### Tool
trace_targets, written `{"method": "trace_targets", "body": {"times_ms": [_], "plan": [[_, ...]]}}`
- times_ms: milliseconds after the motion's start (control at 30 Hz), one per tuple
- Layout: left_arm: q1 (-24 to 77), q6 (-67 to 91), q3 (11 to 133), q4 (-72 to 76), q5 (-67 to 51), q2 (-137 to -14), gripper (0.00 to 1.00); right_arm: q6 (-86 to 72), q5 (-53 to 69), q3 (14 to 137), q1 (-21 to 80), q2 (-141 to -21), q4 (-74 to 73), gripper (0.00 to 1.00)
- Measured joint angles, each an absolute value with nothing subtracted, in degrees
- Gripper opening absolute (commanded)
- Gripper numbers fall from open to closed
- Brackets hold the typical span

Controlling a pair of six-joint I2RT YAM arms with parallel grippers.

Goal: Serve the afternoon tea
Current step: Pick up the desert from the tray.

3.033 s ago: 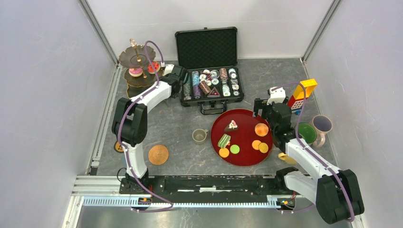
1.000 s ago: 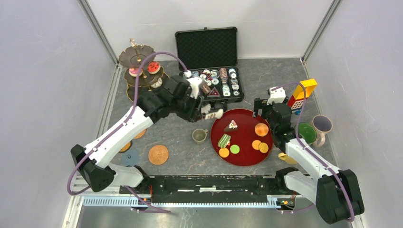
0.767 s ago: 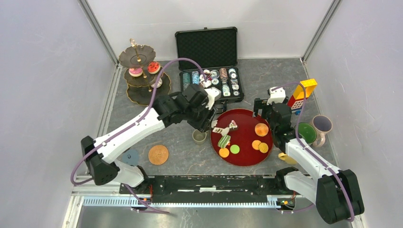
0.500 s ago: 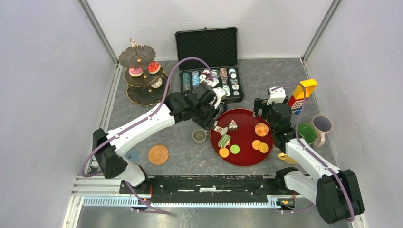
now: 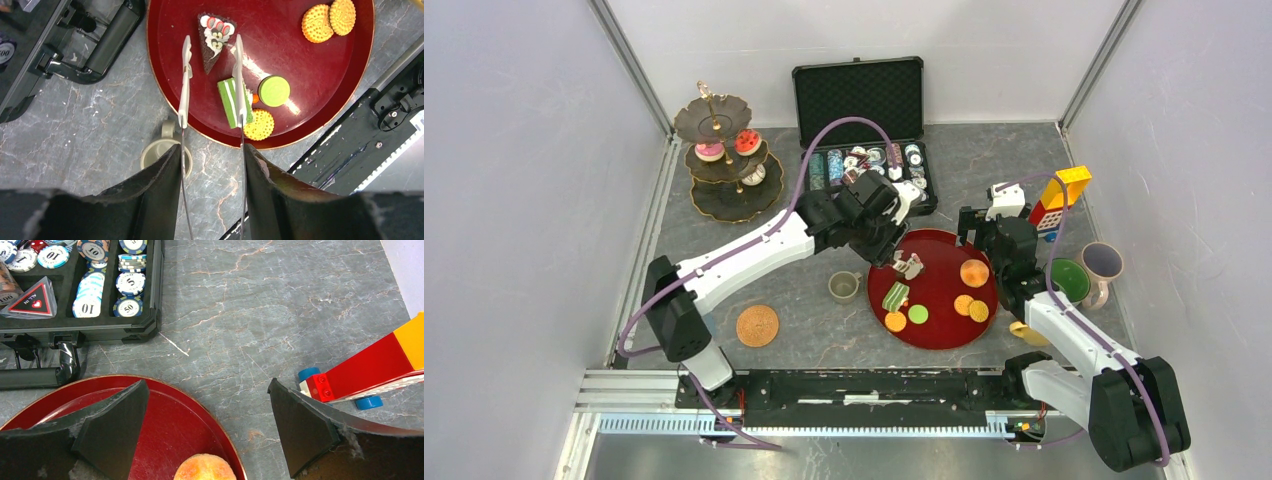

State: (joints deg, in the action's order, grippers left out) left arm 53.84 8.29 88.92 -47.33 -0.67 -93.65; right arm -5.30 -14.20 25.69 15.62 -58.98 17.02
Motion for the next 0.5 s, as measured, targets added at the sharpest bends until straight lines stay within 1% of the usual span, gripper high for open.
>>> {"method": "trace_targets", "body": {"times_ms": [200,500], "plan": [[54.3,6.8,89.5,-45.4,-1.9,-96.3,0.52,-5.3,-14.2,25.7,15.6,-59.0,17.0,0.98],[55.4,4.4,89.6,-44.2,-1.3,-98.3,0.48,-5.3,-14.2,25.7,15.6,-59.0,17.0,0.98]]}}
